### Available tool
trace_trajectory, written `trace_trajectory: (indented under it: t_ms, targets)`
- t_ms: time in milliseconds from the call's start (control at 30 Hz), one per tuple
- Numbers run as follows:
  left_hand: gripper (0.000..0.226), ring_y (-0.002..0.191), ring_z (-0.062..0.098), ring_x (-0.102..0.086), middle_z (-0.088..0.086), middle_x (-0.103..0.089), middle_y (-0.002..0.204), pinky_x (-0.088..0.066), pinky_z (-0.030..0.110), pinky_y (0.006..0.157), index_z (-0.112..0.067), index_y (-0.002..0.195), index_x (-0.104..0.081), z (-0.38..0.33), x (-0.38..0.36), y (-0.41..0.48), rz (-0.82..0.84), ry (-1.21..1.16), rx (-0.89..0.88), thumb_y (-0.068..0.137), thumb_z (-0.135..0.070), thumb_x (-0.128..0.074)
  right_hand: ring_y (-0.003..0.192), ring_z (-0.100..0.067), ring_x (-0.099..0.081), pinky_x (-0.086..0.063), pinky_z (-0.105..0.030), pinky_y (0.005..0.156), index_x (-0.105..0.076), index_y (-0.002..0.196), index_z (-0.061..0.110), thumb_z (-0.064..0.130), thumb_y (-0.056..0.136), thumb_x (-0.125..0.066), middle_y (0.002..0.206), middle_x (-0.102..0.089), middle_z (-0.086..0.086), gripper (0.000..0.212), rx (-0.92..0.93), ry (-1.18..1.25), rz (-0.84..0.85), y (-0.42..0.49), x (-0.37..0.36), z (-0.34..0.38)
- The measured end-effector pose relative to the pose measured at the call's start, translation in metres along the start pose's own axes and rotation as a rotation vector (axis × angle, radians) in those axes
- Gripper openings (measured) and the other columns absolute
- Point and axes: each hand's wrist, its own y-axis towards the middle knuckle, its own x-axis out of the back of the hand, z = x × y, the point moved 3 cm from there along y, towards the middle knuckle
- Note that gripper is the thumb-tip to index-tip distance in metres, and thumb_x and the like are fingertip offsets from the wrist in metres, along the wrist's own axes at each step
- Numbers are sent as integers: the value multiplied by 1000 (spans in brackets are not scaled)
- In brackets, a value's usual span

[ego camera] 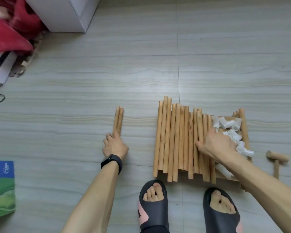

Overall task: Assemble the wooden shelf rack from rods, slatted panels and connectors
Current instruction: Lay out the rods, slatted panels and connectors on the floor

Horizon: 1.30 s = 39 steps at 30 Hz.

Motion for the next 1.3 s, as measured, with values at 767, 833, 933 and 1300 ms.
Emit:
trace_trajectory:
  t_ms: [767, 833, 933, 1300]
  targets:
    - [84, 111, 32, -58, 12, -42, 136, -55, 47, 90, -12, 141, -33, -118, -28, -50, 248, -124, -208, 76, -49, -72, 74, -20, -65, -58, -36, 71, -61, 88, 15, 34, 91, -58, 81, -67, -3, 20, -4, 406, 96, 5, 3, -9]
    - [87, 114, 34, -56, 15, -39, 136, -55, 46, 91, -12, 141, -30, -122, -32, -49, 267, -195, -146, 75, -46, -75, 72, -20, -63, -55, -35, 67, -58, 85, 16, 37, 91, -58, 78, -66, -2, 22, -23, 433, 90, 7, 2, -12]
    - [86, 113, 35, -55, 16, -35, 135, -53, 42, 88, -14, 140, -29, -125, -38, -47, 266, -285, -78, 76, -42, -79, 70, -20, -65, -57, -36, 69, -58, 86, 16, 41, 90, -58, 76, -68, -2, 25, -54, 480, 90, 7, -1, -15]
    - [73, 115, 26, -53, 7, -54, 131, -45, 39, 88, -17, 131, -48, -116, -38, -12, 442, -621, 31, 75, -46, -84, 68, -23, -65, -60, -41, 71, -56, 82, 12, 35, 91, -55, 74, -66, -6, 25, -14, 397, 86, 7, -5, -10]
